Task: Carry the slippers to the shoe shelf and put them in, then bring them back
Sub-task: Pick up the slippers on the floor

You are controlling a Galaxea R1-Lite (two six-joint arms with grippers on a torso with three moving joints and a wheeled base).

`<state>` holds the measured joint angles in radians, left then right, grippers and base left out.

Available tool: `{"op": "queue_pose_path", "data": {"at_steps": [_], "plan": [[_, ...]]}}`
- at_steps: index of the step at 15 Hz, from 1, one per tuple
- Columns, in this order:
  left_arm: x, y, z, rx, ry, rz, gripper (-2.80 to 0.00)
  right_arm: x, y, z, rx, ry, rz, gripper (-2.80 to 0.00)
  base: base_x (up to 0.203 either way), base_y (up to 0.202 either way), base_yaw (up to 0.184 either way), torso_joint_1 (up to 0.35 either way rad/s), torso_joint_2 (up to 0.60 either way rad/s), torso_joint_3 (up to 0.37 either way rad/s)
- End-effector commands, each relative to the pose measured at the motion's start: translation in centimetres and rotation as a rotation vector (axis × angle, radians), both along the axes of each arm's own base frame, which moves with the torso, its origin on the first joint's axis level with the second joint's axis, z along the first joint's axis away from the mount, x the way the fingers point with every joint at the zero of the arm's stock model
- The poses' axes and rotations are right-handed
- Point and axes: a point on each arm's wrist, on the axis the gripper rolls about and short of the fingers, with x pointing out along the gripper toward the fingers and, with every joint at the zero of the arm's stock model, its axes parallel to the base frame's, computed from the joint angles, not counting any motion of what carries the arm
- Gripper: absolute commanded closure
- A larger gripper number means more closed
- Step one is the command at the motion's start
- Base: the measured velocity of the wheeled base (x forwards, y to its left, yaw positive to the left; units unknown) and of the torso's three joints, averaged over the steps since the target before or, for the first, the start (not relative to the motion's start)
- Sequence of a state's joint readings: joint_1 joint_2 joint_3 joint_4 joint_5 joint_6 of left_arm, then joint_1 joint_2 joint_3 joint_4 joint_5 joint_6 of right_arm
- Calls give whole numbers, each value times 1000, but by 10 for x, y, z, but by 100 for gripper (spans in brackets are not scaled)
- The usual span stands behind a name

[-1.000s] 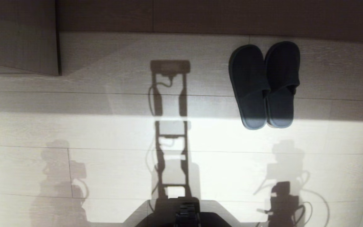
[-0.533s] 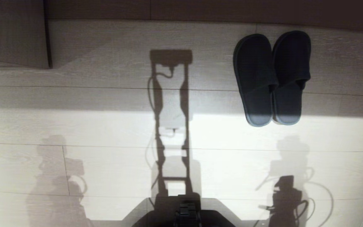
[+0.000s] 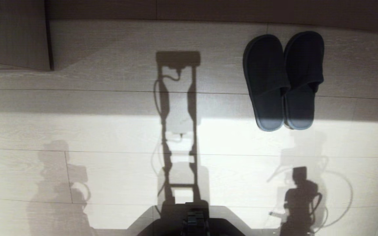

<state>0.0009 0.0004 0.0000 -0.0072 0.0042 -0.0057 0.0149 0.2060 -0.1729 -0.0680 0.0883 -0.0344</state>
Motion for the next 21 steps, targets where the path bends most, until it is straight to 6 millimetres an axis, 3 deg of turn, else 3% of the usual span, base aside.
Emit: {"op": "queue_pose_path", "data": {"at_steps": [1, 3, 6, 7, 11, 18, 21], "plan": [[0, 0, 0, 0, -1, 0, 0, 40, 1, 23, -10, 171, 16, 0, 0, 0, 0, 0, 0, 0], [0, 0, 0, 0, 1, 1, 0, 86, 3, 37, -22, 260, 41, 0, 0, 0, 0, 0, 0, 0], [0, 0, 0, 0, 0, 1, 0, 170, 9, 31, -42, 340, 81, 0, 0, 0, 0, 0, 0, 0], [0, 0, 0, 0, -1, 0, 0, 193, 13, 30, -51, 302, 98, -280, 0, 0, 0, 0, 0, 0], [0, 0, 0, 1, -1, 0, 0, 258, 32, 50, -75, 99, 99, -280, 0, 0, 0, 0, 0, 0], [0, 0, 0, 0, -1, 1, 0, 312, 44, 59, -65, -123, 58, -280, 0, 0, 0, 0, 0, 0], [0, 0, 0, 0, -1, 0, 0, 323, 46, 63, -53, -155, 63, -280, 0, 0, 0, 0, 0, 0]]}}
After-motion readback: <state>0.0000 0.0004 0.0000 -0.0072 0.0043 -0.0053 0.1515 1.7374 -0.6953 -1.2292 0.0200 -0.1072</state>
